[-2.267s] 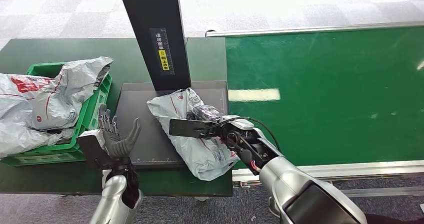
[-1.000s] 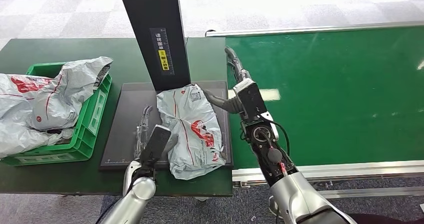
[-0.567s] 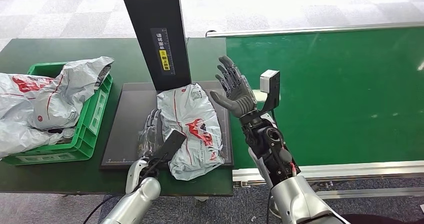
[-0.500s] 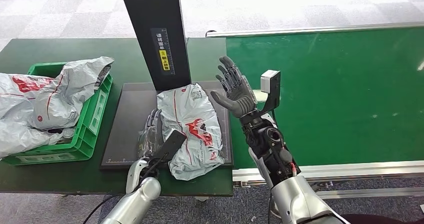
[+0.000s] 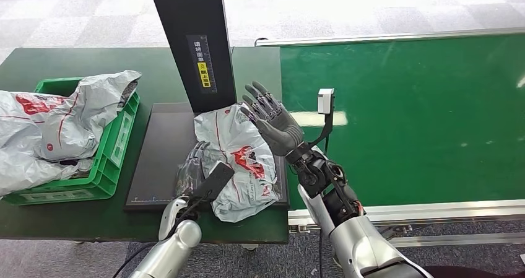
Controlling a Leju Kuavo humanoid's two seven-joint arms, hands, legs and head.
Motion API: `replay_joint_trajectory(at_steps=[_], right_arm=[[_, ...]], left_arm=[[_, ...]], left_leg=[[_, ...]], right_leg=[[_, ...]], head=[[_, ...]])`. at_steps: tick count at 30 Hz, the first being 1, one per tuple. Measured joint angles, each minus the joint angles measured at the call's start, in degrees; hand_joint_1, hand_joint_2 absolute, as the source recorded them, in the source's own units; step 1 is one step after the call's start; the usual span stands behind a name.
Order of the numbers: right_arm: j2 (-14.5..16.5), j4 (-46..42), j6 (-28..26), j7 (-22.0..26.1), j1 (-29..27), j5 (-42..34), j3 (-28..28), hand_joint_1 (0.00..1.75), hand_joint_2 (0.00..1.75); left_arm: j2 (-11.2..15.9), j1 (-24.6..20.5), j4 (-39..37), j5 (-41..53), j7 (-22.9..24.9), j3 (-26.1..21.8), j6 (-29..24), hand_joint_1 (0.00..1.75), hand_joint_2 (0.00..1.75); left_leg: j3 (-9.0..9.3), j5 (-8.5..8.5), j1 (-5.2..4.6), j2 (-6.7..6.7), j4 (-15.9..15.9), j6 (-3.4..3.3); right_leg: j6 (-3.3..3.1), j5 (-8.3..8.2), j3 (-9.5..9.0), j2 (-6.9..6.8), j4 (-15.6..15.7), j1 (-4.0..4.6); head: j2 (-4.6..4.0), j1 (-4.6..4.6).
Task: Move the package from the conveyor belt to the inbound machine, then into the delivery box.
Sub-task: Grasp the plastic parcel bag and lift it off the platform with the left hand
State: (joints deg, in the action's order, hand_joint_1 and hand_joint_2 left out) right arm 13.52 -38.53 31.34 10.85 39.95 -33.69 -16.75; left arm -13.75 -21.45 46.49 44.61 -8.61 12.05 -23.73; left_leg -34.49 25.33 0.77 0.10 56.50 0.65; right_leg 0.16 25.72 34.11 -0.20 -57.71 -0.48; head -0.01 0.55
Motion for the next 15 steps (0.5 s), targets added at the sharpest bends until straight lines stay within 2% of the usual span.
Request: replay_joint_trajectory(at_steps=[1,4,6,9,12,15], right_arm=[[0.02,0.20,-0.22,-0.10,0.02,0.02,0.02,0.00,0.00],[-0.01,0.43,-1.99,0.53,0.05,2.36,-0.33,0.00,0.00],[-0.13,0.43,-4.35,2.15,0.12,5.34,-1.03,0.00,0.00],[-0.33,0.29,-11.86,4.14,0.33,10.73,-2.07,0.00,0.00],[-0.63,-0.53,-19.46,3.67,0.38,15.62,-2.79,0.00,0.00],[-1.03,-1.67,-24.20,3.39,0.38,20.22,-3.63,0.00,0.00]], left_arm=[[-0.06,0.03,-0.10,-0.17,-0.22,-0.14,0.27,1.31,1.75],[-0.20,0.08,-0.13,-0.65,-0.56,-0.49,1.23,1.37,1.75],[-0.22,0.09,-0.05,-0.79,-0.58,-0.64,1.83,1.53,1.75],[-0.22,0.17,0.33,-0.83,-0.45,-0.90,2.48,1.73,1.75],[-0.22,0.34,0.83,-0.82,-0.18,-0.99,3.23,1.74,1.75],[-0.22,0.47,1.04,-0.80,0.08,-1.02,3.62,1.74,1.75]], left_leg=[[0.00,0.00,0.00,0.00,0.00,0.00],[0.00,0.00,0.00,0.01,0.00,0.00],[0.01,0.00,0.00,0.01,0.00,0.00],[0.01,0.00,0.00,0.01,0.00,0.00],[0.01,0.00,0.00,0.02,0.00,0.00],[0.00,0.00,0.00,0.02,0.00,0.00]], right_leg=[[0.00,0.00,0.00,0.00,0.00,0.00],[0.00,0.00,0.01,0.01,0.00,0.00],[0.00,0.00,0.01,0.01,0.00,0.00],[0.00,0.00,0.01,0.01,0.00,0.00],[0.00,0.00,0.01,0.01,0.00,0.00],[0.00,0.00,0.02,0.01,0.00,0.00]], head=[[0.01,0.00],[0.01,-0.01],[0.01,-0.01],[0.01,-0.01],[0.01,-0.01],[0.01,0.00]])
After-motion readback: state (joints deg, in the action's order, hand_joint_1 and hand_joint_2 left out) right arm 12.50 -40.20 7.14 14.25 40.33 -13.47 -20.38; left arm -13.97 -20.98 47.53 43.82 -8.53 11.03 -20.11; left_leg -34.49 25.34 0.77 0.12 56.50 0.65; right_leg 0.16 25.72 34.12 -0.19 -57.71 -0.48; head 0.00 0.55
